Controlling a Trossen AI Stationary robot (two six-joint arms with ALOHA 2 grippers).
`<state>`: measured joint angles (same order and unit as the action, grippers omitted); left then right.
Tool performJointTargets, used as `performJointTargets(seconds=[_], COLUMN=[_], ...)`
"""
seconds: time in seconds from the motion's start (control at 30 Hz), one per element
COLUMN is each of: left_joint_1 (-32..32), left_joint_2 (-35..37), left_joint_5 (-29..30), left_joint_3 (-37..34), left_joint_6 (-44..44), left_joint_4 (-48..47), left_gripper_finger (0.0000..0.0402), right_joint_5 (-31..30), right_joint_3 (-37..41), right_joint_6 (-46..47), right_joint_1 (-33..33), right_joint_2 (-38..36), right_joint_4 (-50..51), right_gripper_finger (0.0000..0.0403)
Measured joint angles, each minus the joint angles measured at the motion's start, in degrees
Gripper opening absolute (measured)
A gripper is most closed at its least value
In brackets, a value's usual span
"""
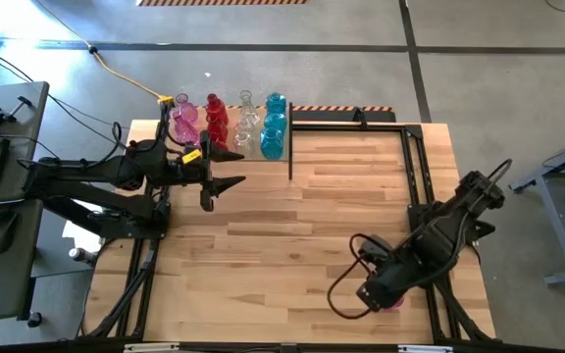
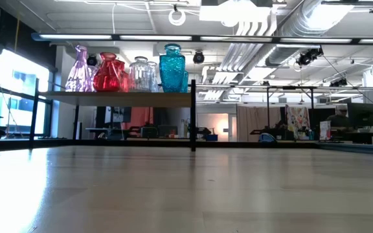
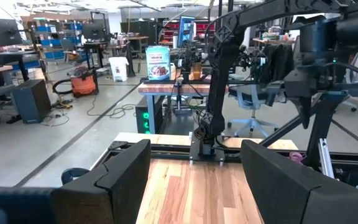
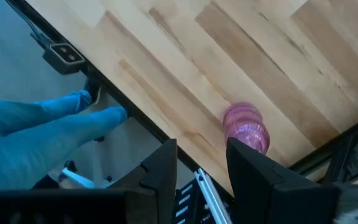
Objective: Sort vases onto shelf
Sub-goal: Put the purple vase on the shelf aligned with the other purple vases
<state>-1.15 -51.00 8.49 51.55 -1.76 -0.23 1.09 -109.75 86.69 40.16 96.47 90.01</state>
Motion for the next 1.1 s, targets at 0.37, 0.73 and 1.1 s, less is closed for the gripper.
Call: performJointTargets(seconds=[0.37, 0.73, 1.1], left_joint_1=[0.00, 0.00, 0.00], left_joint_2=[0.00, 0.00, 0.00], left_joint_5=[0.00, 0.00, 5.99], left_joint_3=[0.00, 0.00, 0.00], left_joint_6=[0.02, 0.96, 3.04], left_joint_4=[0.04, 0.26, 0.08], left_gripper_finger=[0.0241, 0.0241, 0.0241], right_joint_5=[-7.26, -7.95, -5.33], right_joint_3=[0.00, 17.46, 31.76], right_joint_6=[-7.21, -1.96, 5.31], right_joint_1=[0.32, 1.09, 4.31], right_joint_2=[-3.13, -18.68, -32.52], right_joint_4=[0.00, -0.50, -5.00], right_gripper_finger=[0.0119, 0.0119, 0.0119])
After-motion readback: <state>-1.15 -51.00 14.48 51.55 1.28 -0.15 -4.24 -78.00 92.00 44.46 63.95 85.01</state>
